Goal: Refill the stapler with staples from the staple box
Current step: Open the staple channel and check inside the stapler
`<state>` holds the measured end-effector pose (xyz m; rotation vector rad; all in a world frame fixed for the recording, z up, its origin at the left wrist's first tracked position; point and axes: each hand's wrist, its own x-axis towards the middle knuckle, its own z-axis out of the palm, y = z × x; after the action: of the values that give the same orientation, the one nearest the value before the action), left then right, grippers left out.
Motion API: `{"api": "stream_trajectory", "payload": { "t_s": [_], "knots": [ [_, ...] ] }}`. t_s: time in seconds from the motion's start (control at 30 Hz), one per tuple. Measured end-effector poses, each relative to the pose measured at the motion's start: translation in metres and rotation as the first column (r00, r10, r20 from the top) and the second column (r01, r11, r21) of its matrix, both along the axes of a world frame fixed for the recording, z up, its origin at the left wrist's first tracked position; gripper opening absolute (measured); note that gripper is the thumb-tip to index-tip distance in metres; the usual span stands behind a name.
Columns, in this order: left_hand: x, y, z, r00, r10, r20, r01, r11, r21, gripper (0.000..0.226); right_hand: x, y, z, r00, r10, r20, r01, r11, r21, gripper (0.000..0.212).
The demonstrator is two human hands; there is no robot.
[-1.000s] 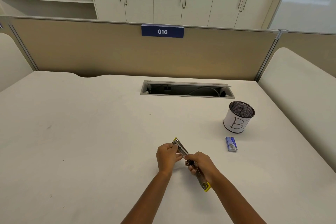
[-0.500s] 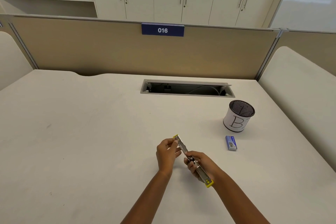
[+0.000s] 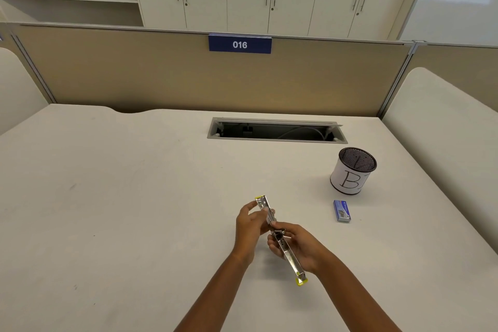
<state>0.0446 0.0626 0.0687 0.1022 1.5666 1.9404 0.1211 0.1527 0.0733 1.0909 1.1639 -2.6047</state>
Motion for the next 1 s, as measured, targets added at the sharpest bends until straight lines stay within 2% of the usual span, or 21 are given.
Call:
{"api": "stream_trajectory", "payload": {
  "t_s": [0.13, 0.27, 0.33, 0.5, 0.63, 0.8, 0.87, 0.97, 1.0],
  "knots": [
    [0.003, -0.002, 0.003, 0.979, -0.164, 0.117, 0.161, 0.986, 0.038, 0.025, -0.001, -0.004, 0.001, 0.998, 0.055, -0.038, -0.052, 0.996, 0.071, 0.02],
    [0.001, -0.004, 0.004, 0.943, -0.175, 0.285, 0.142, 0.981, 0.132, 0.026, -0.003, -0.007, 0.006, 0.995, 0.091, -0.028, -0.079, 0.959, 0.274, 0.02],
    [0.0, -0.004, 0.005, 0.935, -0.172, 0.311, 0.126, 0.979, 0.163, 0.026, -0.004, -0.007, 0.01, 0.992, 0.116, -0.041, -0.095, 0.937, 0.338, 0.018],
    [-0.004, -0.002, 0.007, 0.958, -0.144, 0.248, 0.102, 0.979, 0.174, 0.027, -0.002, -0.006, 0.018, 0.985, 0.16, -0.064, -0.122, 0.909, 0.398, 0.015],
    [-0.006, 0.001, 0.006, 0.978, -0.14, 0.154, 0.119, 0.984, 0.135, 0.028, -0.003, -0.007, 0.02, 0.982, 0.16, -0.101, -0.101, 0.894, 0.436, 0.019],
    [-0.01, 0.002, 0.003, 0.979, -0.17, 0.111, 0.152, 0.976, 0.155, 0.029, -0.004, -0.009, 0.02, 0.984, 0.143, -0.108, -0.065, 0.845, 0.531, 0.018],
    [-0.012, 0.002, 0.003, 0.977, -0.185, 0.102, 0.163, 0.968, 0.19, 0.03, -0.006, -0.011, 0.019, 0.988, 0.138, -0.073, -0.056, 0.748, 0.661, 0.019],
    [-0.014, 0.002, 0.002, 0.975, -0.201, 0.092, 0.173, 0.953, 0.251, 0.031, -0.008, -0.014, 0.018, 0.992, 0.127, -0.008, -0.042, 0.383, 0.923, 0.02],
    [-0.014, 0.002, 0.003, 0.976, -0.199, 0.085, 0.171, 0.95, 0.262, 0.031, -0.008, -0.015, 0.018, 0.993, 0.113, -0.028, -0.009, 0.311, 0.95, 0.02]
  ]
}}
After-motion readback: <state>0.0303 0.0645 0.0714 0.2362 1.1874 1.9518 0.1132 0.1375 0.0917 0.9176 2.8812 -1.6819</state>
